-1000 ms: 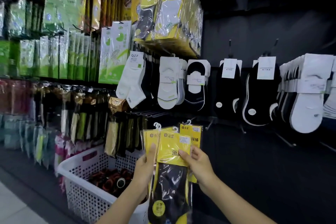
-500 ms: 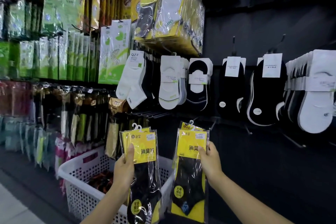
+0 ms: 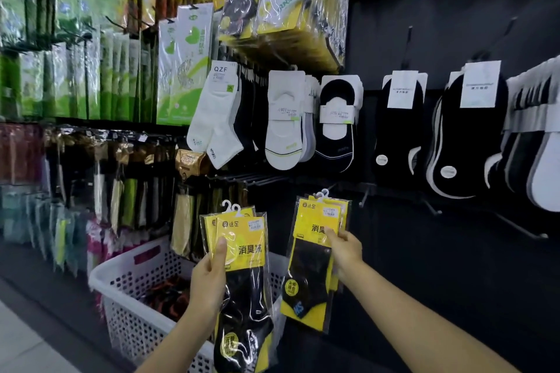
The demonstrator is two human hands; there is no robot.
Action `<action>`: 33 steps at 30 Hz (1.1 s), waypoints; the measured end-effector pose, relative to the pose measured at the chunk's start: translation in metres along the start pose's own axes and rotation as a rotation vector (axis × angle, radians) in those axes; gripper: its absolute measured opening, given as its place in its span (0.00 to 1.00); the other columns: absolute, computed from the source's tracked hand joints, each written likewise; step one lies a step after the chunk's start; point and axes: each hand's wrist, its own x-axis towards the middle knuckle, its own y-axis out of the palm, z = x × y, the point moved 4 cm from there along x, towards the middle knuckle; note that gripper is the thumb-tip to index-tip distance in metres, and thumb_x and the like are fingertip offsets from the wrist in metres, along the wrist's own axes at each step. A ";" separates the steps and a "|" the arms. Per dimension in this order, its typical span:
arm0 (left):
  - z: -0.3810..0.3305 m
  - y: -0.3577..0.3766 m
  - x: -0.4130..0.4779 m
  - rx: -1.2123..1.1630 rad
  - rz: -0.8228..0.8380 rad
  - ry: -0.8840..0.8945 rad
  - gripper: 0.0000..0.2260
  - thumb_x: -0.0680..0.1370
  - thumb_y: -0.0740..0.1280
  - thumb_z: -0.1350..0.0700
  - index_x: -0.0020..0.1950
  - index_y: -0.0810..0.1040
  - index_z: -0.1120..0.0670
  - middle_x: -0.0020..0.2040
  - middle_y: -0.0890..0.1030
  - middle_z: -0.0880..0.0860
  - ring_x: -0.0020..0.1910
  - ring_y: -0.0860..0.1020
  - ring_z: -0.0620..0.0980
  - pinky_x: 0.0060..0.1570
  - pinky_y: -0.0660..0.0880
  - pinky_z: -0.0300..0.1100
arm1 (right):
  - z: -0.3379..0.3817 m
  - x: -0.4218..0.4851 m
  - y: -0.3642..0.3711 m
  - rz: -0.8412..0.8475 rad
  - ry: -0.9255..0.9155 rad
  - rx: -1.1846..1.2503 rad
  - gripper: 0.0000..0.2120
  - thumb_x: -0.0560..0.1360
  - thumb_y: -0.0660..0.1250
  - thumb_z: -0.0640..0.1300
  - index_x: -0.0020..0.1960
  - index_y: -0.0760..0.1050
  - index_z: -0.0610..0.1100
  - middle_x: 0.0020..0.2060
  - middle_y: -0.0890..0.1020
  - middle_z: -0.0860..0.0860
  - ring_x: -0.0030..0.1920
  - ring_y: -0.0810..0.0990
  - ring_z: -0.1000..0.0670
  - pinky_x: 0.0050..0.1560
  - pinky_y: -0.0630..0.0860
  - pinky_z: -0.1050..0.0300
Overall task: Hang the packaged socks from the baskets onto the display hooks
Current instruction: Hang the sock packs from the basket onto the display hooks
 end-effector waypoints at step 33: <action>-0.045 0.032 -0.064 -0.104 0.170 -0.012 0.17 0.62 0.74 0.42 0.45 0.82 0.50 0.38 0.85 0.42 0.39 0.82 0.40 0.38 0.73 0.35 | 0.068 -0.128 -0.028 0.377 -0.438 -0.108 0.11 0.73 0.71 0.45 0.53 0.76 0.44 0.48 0.82 0.47 0.48 0.82 0.52 0.45 0.79 0.64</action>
